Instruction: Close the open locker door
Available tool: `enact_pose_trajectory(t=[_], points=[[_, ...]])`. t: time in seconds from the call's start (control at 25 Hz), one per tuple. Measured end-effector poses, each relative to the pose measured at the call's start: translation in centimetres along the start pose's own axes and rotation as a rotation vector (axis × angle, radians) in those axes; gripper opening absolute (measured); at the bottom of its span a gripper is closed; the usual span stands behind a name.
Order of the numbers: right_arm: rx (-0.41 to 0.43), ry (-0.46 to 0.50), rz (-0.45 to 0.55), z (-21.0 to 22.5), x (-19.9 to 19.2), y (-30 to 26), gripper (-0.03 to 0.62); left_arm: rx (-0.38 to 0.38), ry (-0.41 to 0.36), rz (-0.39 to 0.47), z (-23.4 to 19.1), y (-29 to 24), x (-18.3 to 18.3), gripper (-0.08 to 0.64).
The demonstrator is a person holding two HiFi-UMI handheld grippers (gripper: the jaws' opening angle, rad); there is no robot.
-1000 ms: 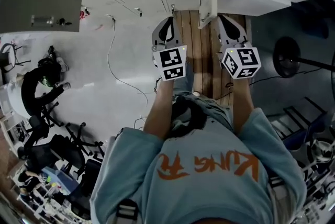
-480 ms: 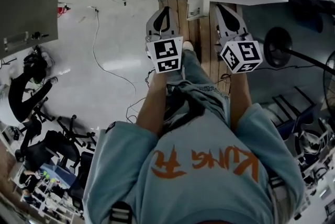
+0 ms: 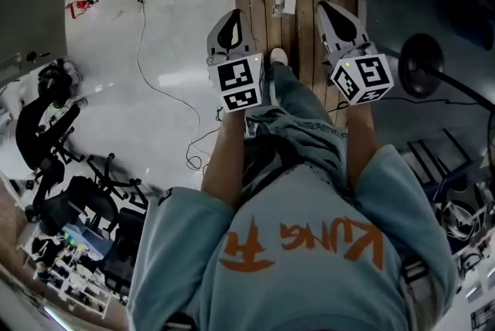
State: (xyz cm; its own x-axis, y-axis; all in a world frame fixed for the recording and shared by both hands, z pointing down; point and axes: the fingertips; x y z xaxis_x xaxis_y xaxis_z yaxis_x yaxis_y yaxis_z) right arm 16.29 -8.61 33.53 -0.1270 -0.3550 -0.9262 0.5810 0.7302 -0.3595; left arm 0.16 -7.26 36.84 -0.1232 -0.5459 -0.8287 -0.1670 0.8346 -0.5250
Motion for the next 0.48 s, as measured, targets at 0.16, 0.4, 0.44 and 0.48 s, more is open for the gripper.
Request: enact_pose_trajectory(t=[0.16, 0.4, 0.44, 0.48], points=[[0.022, 0.002, -0.047, 0.9, -3.7, -0.1, 0.000, 0.011, -0.002, -0.053, 0.8, -0.2, -2.9, 0.017], [0.107, 0.056, -0.117, 0.3, -8.6, -2.0, 0.000, 0.028, -0.002, -0.092, 0.9, -1.0, -5.8, 0.017], [0.123, 0.063, -0.128, 0.1, -9.4, -2.2, 0.000, 0.028, -0.004, -0.099, 0.9, -1.1, -6.3, 0.017], [0.137, 0.069, -0.135, -0.1, -10.1, -2.4, 0.000, 0.029, -0.006, -0.107, 1.0, -1.2, -6.8, 0.017]])
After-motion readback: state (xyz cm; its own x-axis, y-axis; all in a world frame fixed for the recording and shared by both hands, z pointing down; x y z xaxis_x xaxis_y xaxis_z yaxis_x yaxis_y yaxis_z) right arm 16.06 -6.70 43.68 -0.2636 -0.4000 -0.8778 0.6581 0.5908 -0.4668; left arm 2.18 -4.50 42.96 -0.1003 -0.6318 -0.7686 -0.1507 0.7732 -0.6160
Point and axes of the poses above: the fingertips, and each gripper's own axes: y backward along the fingers, z to its right, x out of its top, and after that the axes turned 9 degrees about y, right-handed
